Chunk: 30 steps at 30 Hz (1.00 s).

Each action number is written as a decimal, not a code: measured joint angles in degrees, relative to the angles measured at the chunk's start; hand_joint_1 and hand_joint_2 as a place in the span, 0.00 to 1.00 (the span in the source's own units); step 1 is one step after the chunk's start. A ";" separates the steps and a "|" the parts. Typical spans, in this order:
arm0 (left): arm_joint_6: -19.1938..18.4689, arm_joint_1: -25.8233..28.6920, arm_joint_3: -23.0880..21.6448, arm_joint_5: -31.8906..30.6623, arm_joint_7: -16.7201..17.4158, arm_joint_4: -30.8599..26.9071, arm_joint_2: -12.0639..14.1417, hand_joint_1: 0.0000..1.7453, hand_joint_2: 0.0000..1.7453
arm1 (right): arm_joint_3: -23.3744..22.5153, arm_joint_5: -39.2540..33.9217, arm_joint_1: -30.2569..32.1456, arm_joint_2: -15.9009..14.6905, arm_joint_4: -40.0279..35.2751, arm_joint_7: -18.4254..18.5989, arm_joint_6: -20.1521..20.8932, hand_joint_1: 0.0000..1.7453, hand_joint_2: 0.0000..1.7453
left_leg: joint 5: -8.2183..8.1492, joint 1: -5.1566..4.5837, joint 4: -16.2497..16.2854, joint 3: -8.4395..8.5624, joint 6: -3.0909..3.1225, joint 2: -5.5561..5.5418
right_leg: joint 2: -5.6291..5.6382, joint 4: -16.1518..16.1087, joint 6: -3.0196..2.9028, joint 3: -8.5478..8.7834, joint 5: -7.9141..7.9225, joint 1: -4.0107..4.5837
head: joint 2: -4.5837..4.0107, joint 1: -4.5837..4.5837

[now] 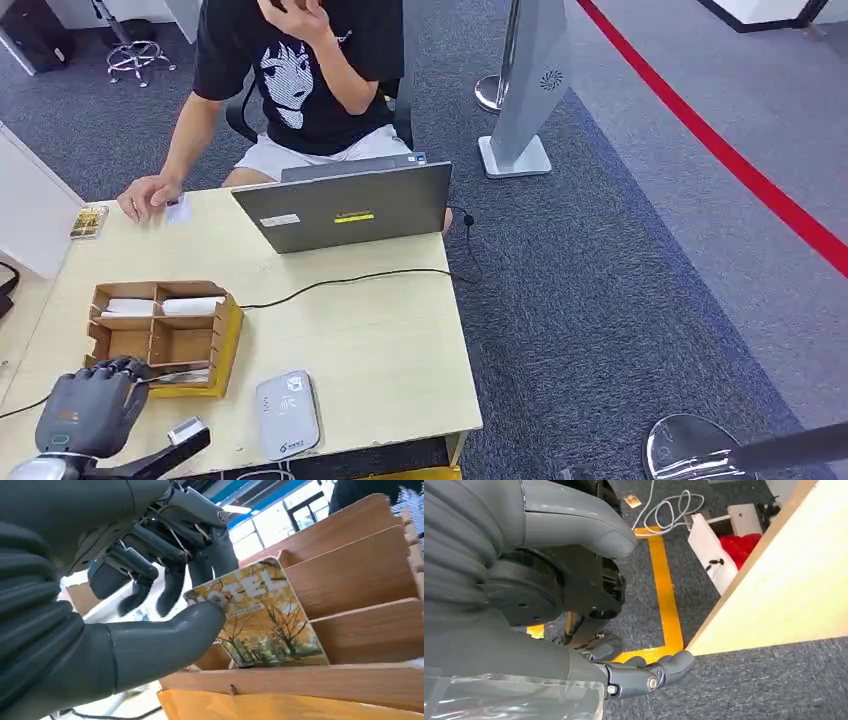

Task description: Pass the card to the sensor for recognition and then transmit it.

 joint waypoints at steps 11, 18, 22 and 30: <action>1.03 -4.53 2.36 1.16 0.02 -1.05 -0.24 1.00 1.00 | 2.47 -0.68 0.12 -0.11 -0.28 1.01 -0.15 0.00 1.00 | 0.02 0.01 0.01 -0.01 0.00 -0.01 | -0.01 0.00 0.00 0.00 0.02 0.00 | 0.00 0.02; -5.64 -11.86 3.26 3.37 2.05 -4.57 -0.24 1.00 1.00 | 2.69 -0.02 0.12 -0.15 -0.46 1.73 -0.22 0.00 1.00 | 0.06 0.00 0.04 -0.03 0.04 -0.10 | -0.10 0.00 -0.04 0.02 0.07 0.01 | 0.00 0.07; -9.37 -16.45 3.39 3.61 4.65 -5.25 -0.53 1.00 1.00 | 2.69 2.65 0.79 -0.61 -1.03 1.53 2.36 0.00 1.00 | 0.06 0.00 0.04 -0.01 0.04 -0.02 | -0.02 0.00 -0.05 0.00 0.10 0.01 | 0.00 0.04; -11.08 -22.40 4.39 3.67 7.56 -2.12 -2.34 1.00 1.00 | 1.86 5.38 1.14 -0.41 -1.40 1.55 2.38 0.00 1.00 | 0.06 0.00 0.04 -0.02 0.03 0.04 | 0.06 0.01 -0.07 -0.01 0.11 0.01 | 0.00 0.02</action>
